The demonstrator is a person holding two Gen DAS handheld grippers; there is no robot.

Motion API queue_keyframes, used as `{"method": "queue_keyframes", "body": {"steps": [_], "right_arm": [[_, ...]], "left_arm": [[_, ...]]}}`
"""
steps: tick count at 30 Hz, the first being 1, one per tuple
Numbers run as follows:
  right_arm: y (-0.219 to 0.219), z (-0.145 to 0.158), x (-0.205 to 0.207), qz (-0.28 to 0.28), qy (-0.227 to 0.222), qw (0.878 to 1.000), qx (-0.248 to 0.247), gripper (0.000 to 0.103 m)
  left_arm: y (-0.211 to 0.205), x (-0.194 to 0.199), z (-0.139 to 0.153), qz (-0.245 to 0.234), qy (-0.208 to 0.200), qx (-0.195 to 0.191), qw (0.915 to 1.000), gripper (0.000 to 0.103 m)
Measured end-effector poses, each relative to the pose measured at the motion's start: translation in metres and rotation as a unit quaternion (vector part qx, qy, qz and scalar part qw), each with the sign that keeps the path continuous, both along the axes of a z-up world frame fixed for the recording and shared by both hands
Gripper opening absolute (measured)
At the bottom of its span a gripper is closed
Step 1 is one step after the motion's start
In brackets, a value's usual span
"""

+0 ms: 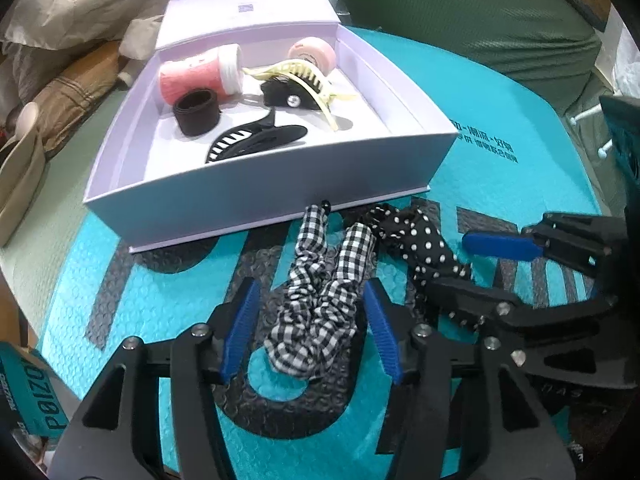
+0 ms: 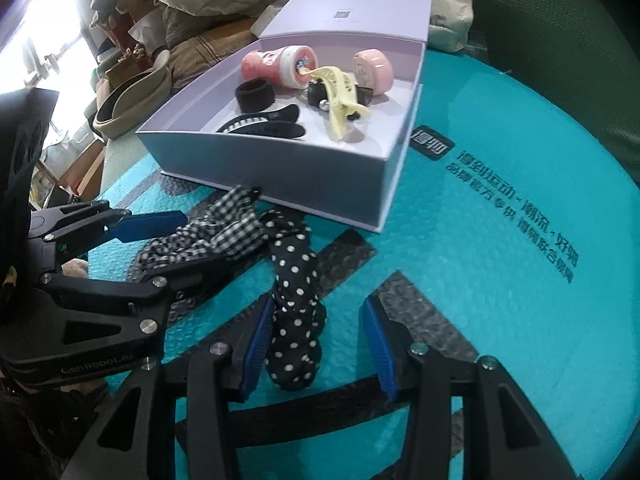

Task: Organize objects
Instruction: 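Grasp the gingham scrunchie with the left tool while the right tool grasps the polka-dot scrunchie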

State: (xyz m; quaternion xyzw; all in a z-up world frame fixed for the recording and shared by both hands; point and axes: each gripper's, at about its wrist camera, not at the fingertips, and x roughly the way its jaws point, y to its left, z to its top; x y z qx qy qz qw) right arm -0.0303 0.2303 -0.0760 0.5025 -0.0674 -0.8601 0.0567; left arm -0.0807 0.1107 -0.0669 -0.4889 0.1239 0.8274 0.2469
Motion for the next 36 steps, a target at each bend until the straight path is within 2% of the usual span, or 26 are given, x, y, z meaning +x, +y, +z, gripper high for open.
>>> {"method": "queue_keyframes", "body": {"steps": [4, 7, 13, 19, 27, 31, 36], "right_arm": [[-0.004, 0.0, 0.0, 0.023, 0.009, 1.0, -0.012, 0.044], [-0.01, -0.001, -0.003, 0.032, 0.011, 0.999, -0.014, 0.043], [-0.012, -0.003, -0.005, 0.028, 0.011, 1.0, 0.0, 0.026], [-0.01, -0.002, -0.003, 0.021, 0.011, 1.0, 0.004, 0.018], [-0.014, 0.003, 0.003, 0.027, 0.006, 1.0, -0.005, 0.016], [-0.019, 0.009, 0.007, 0.031, 0.008, 0.999, -0.005, 0.016], [-0.027, 0.018, 0.01, 0.044, 0.011, 0.999, -0.007, 0.016]], "left_arm": [[0.001, -0.004, -0.007, 0.001, -0.018, 0.015, 0.9997, 0.052], [0.002, -0.003, -0.007, -0.002, -0.013, 0.014, 0.9998, 0.051], [0.0, 0.0, -0.008, -0.001, 0.002, 0.001, 1.0, 0.037], [-0.001, 0.001, -0.007, 0.01, 0.0, 0.0, 0.9999, 0.027], [-0.003, 0.006, -0.003, 0.009, -0.018, 0.013, 0.9997, 0.024], [-0.01, 0.006, -0.002, 0.022, -0.04, 0.032, 0.9984, 0.024], [-0.017, 0.01, 0.003, 0.03, -0.042, 0.036, 0.998, 0.024]]}}
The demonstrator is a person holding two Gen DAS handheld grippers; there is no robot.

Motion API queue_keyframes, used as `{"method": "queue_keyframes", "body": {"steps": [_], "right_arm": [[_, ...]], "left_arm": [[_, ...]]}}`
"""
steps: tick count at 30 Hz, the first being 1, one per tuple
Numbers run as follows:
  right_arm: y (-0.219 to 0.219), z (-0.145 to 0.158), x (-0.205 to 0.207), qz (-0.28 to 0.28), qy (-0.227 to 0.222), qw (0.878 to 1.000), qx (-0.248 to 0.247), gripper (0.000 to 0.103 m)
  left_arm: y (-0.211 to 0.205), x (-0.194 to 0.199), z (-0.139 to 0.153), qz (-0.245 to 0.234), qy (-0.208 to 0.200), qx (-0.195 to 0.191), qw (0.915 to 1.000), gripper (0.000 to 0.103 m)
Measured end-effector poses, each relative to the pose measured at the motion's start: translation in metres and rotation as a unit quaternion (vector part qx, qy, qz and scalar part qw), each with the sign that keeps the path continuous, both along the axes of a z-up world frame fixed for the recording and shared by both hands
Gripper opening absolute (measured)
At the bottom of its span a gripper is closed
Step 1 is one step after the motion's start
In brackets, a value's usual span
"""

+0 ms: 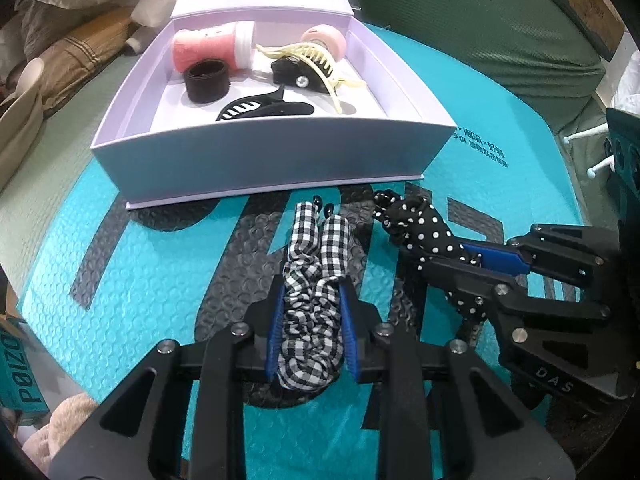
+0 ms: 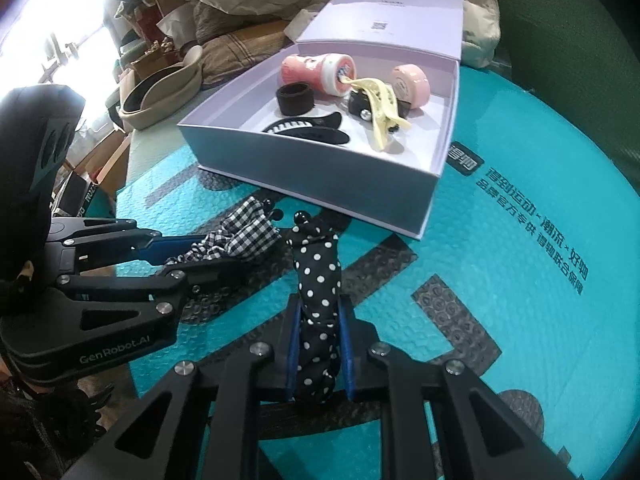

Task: Organize objects
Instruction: 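Grasp the gingham scrunchie with the left tool while the right tool grasps the polka-dot scrunchie, then lift and carry both scrunchies into the lavender box with both tools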

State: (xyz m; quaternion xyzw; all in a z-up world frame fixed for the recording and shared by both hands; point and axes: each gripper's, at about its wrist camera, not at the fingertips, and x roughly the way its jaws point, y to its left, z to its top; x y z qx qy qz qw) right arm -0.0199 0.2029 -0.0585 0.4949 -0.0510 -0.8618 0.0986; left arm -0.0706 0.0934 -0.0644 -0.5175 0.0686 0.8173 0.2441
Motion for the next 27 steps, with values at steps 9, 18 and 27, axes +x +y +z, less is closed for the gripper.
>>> {"method": "queue_keyframes", "body": {"steps": [9, 18, 27], "right_arm": [[-0.018, 0.014, 0.004, 0.019, 0.005, 1.0, 0.003, 0.016], [-0.032, 0.032, 0.007, 0.037, 0.016, 0.999, 0.006, 0.016], [-0.042, 0.06, 0.007, 0.058, 0.047, 0.997, 0.022, 0.016]], "left_arm": [[-0.013, 0.005, 0.017, 0.006, 0.012, -0.001, 0.9999, 0.024], [-0.025, 0.014, 0.035, 0.012, 0.027, -0.011, 0.9995, 0.024], [-0.031, 0.02, 0.06, 0.012, 0.054, -0.013, 0.9984, 0.024]]}}
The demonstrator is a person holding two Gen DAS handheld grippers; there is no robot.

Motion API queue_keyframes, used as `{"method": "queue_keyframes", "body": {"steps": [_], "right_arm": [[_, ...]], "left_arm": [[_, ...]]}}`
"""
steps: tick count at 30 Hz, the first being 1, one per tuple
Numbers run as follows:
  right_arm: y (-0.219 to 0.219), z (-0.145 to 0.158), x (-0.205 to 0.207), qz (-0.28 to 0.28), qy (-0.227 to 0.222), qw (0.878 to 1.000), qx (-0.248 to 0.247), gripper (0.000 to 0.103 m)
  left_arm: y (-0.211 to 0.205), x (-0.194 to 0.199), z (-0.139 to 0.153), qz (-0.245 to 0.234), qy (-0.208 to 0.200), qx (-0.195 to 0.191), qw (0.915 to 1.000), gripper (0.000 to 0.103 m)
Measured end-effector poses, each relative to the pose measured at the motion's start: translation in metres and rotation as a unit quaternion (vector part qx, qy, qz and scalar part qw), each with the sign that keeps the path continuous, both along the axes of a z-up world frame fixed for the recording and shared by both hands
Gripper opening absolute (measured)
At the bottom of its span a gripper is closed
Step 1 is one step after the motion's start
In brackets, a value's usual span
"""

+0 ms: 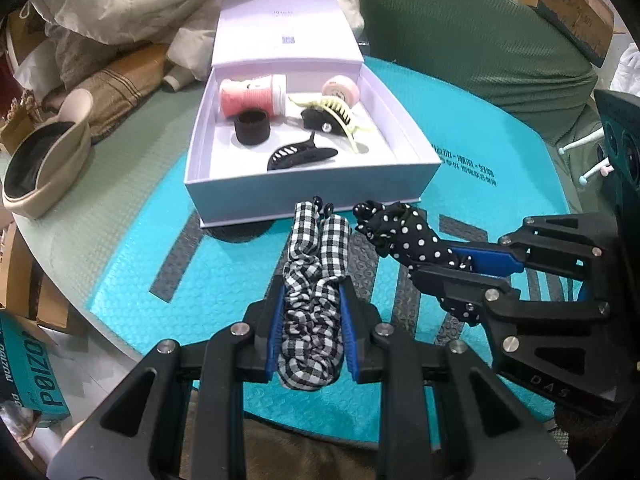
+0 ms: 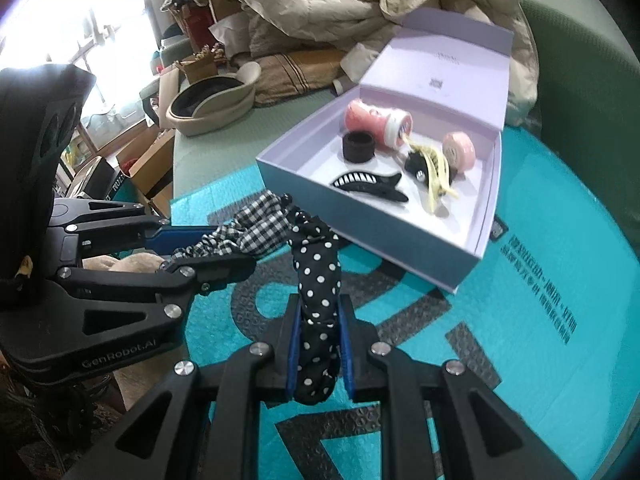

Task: Organize objects
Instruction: 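Lift and carry both scrunchies into the lavender box with both tools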

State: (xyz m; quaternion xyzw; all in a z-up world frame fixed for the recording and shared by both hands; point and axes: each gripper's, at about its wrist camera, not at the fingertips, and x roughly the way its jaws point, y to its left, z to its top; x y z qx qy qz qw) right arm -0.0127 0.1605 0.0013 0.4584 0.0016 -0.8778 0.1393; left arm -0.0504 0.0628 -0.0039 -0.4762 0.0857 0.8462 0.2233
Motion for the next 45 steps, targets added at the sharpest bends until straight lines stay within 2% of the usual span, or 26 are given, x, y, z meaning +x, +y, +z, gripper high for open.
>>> {"method": "queue_keyframes", "body": {"steps": [13, 22, 30, 45], "right_arm": [[-0.004, 0.03, -0.015, 0.016, 0.037, 0.999, 0.02, 0.016], [0.004, 0.034, -0.033, 0.013, 0.045, 0.999, 0.019, 0.016], [0.014, 0.027, -0.048, 0.003, 0.04, 0.999, 0.011, 0.016], [0.033, 0.005, -0.085, -0.008, 0.022, 1.0, -0.001, 0.016]], "left_arm": [[-0.001, -0.007, 0.032, -0.007, 0.033, -0.007, 0.9994, 0.024], [0.006, -0.021, 0.046, -0.019, 0.046, -0.019, 0.9986, 0.024], [0.014, -0.039, 0.045, -0.023, 0.038, -0.017, 0.9989, 0.024], [0.033, -0.078, 0.027, -0.027, 0.011, -0.018, 0.9994, 0.024]]}}
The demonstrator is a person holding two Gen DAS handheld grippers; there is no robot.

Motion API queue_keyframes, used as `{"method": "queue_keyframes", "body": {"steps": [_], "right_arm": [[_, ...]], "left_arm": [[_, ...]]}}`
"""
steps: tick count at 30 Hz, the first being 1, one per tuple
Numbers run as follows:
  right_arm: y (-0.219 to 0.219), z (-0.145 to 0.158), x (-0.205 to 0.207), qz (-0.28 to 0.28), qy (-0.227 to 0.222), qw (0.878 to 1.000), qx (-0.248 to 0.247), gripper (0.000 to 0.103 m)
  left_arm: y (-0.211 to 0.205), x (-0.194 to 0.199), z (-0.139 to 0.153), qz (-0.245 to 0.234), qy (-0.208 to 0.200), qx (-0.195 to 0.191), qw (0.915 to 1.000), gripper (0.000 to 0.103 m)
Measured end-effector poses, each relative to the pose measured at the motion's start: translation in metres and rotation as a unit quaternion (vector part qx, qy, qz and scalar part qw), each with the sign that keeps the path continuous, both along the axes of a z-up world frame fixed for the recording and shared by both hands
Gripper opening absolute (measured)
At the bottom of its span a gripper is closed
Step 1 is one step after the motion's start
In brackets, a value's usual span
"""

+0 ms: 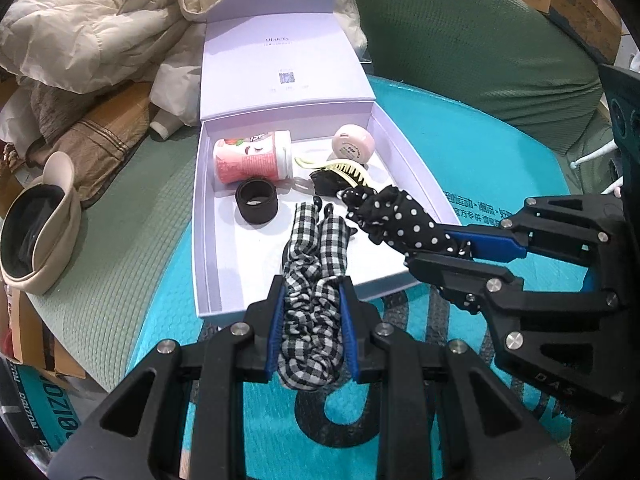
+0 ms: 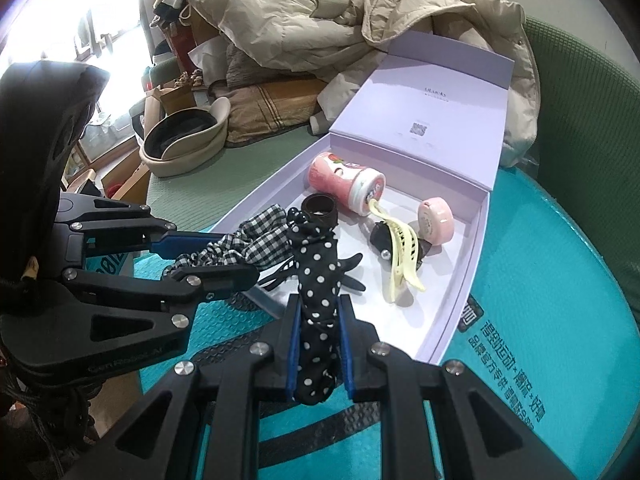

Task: Organize objects
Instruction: 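Lift and carry both scrunchies into the lavender box with both tools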

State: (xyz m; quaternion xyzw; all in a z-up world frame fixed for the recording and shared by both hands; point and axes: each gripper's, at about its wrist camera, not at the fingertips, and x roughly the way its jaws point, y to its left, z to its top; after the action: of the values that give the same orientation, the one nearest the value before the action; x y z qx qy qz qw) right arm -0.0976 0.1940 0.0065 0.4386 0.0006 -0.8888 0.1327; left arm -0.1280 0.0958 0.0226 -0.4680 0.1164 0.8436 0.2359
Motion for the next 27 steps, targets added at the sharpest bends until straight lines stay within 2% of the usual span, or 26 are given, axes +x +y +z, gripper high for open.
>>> {"method": "queue_keyframes", "body": {"steps": [16, 27], "right_arm": [[0.016, -0.021, -0.044, -0.011, -0.014, 1.0, -0.008, 0.016], [0.026, -0.031, -0.068, -0.019, -0.018, 1.0, -0.006, 0.016]], "left_arm": [[0.007, -0.049, -0.024, 0.004, -0.017, -0.007, 0.9998, 0.024], [0.015, -0.074, -0.037, 0.006, 0.006, -0.038, 0.9992, 0.024]]}}
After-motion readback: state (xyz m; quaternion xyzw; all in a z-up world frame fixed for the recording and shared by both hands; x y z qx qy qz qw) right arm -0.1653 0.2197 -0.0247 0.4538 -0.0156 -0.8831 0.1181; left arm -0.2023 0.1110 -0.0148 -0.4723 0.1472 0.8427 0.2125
